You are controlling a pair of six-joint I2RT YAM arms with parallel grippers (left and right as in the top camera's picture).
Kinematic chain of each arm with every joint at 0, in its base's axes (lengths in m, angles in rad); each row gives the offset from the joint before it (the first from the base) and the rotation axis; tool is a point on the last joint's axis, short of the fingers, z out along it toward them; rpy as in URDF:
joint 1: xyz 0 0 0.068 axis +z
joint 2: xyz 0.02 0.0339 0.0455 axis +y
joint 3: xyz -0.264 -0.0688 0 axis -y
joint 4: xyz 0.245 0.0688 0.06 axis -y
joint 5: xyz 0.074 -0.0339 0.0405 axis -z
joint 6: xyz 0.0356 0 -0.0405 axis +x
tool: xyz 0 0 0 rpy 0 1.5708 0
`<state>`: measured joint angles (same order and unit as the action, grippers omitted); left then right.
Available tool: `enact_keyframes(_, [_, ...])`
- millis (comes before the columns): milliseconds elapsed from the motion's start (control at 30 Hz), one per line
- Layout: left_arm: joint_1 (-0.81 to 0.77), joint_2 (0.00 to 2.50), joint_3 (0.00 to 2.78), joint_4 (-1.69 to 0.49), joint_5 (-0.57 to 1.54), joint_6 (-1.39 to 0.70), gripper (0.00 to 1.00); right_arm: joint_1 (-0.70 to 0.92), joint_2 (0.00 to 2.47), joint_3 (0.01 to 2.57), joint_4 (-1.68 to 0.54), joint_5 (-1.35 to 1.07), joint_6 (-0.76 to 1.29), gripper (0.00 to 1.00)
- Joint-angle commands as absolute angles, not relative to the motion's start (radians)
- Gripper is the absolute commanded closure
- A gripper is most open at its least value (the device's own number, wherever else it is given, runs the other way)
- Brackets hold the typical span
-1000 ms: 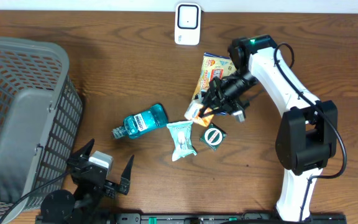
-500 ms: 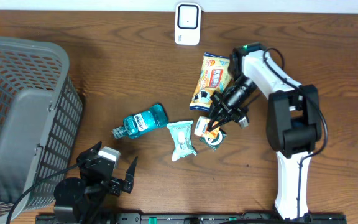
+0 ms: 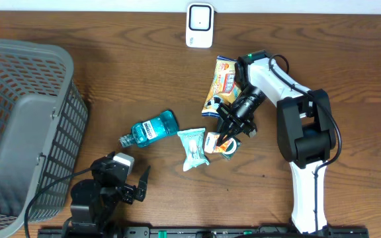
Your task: Scan the item barcode
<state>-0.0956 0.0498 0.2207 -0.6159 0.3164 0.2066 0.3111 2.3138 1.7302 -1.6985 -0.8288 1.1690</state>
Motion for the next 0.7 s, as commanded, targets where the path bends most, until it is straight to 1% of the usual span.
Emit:
enact_keyframes(0, [-0.1,0.05,0.222,-0.617,0.332,0.204,0.02,0.311,2.312,1.725,-1.703,-0.828,1.033,0.99])
enact_keyframes(33, [-0.1,0.05,0.222,-0.617,0.333,0.204,0.02,0.306,2.312,1.725,-1.703,-0.83,0.888,0.99])
enact_keyframes(67, [-0.1,0.05,0.222,-0.616,0.332,0.205,0.02,0.302,2.312,1.725,-1.703,-0.828,0.826,0.98])
enact_keyframes(133, [-0.1,0.05,0.217,-0.59,0.329,0.234,0.02,0.294,2.311,1.725,-1.703,-0.828,0.733,0.99])
enact_keyframes(200, [-0.1,0.05,0.21,-0.54,0.329,0.273,0.02,0.288,2.308,1.725,-1.703,-0.815,0.692,0.99])
enact_keyframes(267, [-0.1,0.05,0.194,-0.464,0.329,0.324,0.02,0.285,2.301,1.726,-1.703,-0.77,0.693,0.99])
enact_keyframes(400, [-0.1,0.05,0.142,-0.243,0.329,0.414,0.02,0.282,2.269,1.737,-1.702,-0.609,0.729,0.99])
enact_keyframes(533, [-0.1,0.05,0.084,-0.044,0.329,0.434,0.02,0.282,2.222,1.751,-1.702,-0.447,0.761,0.99])
enact_keyframes(667, [-0.1,0.05,0.04,-0.028,0.337,0.434,0.02,0.283,2.157,1.754,-1.655,-0.365,0.783,0.99])
